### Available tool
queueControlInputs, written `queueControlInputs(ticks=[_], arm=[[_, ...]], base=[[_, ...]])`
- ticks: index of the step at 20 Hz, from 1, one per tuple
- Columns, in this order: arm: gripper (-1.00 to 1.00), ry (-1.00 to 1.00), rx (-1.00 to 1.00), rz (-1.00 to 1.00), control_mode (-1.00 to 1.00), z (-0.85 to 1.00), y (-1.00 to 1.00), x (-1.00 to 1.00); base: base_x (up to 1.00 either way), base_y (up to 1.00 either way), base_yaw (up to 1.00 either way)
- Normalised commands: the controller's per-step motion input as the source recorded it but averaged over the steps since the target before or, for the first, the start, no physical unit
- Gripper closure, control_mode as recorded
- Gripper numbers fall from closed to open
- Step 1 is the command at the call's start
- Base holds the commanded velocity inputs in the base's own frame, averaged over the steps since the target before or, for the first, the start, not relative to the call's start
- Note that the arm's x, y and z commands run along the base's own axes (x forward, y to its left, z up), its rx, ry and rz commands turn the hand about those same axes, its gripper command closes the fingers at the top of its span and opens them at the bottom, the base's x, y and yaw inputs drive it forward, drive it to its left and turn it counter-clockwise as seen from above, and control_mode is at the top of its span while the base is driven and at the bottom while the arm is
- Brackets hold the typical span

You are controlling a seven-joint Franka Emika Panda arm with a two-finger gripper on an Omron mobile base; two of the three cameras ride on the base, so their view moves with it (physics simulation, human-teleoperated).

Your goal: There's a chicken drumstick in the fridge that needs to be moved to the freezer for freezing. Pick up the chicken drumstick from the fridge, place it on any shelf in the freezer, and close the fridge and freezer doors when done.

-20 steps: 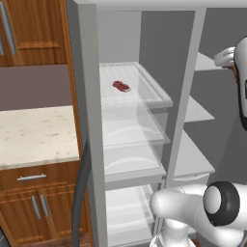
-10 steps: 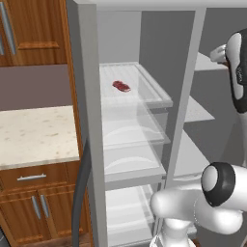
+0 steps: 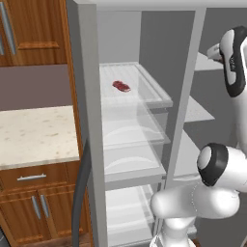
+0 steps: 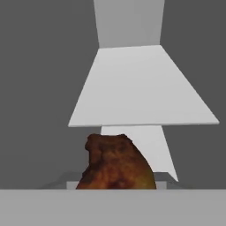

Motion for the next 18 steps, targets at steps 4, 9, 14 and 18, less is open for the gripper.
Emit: queueControlInputs(ticks=[4,9,14,18], arm=[[1.0,0.0,0.02,0.03,-1.0,-0.19,-0.27,0.44],[1.0,0.0,0.02,0.02,-1.0,-0.25,-0.21,0.48],[1.0,0.0,0.0,0.0,-1.0,-0.13,-0.07,0.51],[1.0,0.02,0.0,0.0,-1.0,0.0,-0.07,0.44]], base=[[0.0,0.0,0.0],[0.0,0.0,0.0],[0.0,0.0,0.0],[0.0,0.0,0.0]])
